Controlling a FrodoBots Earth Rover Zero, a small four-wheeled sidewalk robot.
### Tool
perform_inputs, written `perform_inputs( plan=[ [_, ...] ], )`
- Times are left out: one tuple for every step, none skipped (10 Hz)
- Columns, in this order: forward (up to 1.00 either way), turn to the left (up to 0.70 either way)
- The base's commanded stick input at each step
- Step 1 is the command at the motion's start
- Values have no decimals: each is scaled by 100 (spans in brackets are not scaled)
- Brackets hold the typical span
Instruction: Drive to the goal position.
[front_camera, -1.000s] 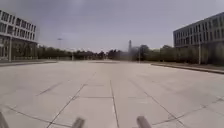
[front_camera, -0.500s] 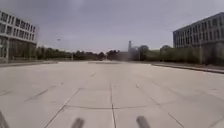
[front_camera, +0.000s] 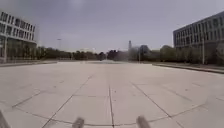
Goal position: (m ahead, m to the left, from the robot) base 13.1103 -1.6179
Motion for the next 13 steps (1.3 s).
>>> perform_inputs(
  plan=[
    [70, 0],
    [70, 0],
    [70, 0],
    [70, 0],
    [70, 0],
    [70, 0],
    [70, 0],
    [70, 0],
    [70, 0],
    [70, 0],
    [70, 0],
    [70, 0],
    [70, 0]
  ],
)
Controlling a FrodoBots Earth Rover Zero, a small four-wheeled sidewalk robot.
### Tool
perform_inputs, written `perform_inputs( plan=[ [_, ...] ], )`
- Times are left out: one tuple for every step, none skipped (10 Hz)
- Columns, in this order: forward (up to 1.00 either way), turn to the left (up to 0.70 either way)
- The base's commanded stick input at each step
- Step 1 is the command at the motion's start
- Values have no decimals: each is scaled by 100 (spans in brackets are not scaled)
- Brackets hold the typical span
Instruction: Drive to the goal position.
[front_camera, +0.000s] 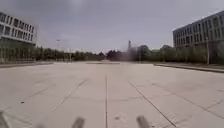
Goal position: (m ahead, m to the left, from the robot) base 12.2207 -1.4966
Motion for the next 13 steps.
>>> perform_inputs(
  plan=[
    [70, 0],
    [70, 0],
    [70, 0],
    [70, 0],
    [70, 0],
    [70, 0],
    [70, 0],
    [70, 0],
    [70, 0],
    [70, 0],
    [70, 0],
    [70, 0],
    [70, 0]
  ],
)
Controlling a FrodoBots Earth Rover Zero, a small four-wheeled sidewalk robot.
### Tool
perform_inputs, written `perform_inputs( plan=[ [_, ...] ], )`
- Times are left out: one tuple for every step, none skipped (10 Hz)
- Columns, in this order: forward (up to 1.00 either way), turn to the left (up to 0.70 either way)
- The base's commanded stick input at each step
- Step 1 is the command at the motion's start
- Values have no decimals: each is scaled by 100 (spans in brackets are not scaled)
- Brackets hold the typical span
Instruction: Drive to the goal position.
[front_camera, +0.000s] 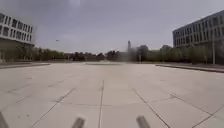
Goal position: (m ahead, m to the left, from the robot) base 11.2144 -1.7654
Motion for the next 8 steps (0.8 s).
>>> perform_inputs(
  plan=[
    [70, 0],
    [70, 0],
    [70, 0],
    [70, 0],
    [70, 0],
    [70, 0],
    [70, 0],
    [70, 0]
  ],
)
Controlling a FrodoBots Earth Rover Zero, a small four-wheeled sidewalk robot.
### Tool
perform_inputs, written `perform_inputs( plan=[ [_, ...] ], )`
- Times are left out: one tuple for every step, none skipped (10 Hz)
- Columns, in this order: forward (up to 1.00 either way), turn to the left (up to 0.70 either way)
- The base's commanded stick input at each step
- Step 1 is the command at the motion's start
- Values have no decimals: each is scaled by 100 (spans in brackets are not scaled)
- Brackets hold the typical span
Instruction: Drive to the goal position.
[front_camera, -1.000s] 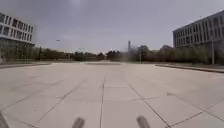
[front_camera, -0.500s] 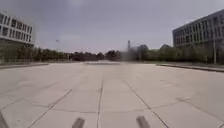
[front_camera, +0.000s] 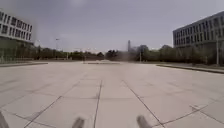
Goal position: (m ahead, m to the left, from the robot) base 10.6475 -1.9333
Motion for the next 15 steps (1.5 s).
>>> perform_inputs(
  plan=[
    [70, 0],
    [70, 0],
    [70, 0],
    [70, 0],
    [70, 0],
    [70, 0],
    [70, 0],
    [70, 0],
    [70, 0],
    [70, 0],
    [70, 0],
    [70, 0],
    [70, 0],
    [70, 0],
    [70, 0]
  ],
)
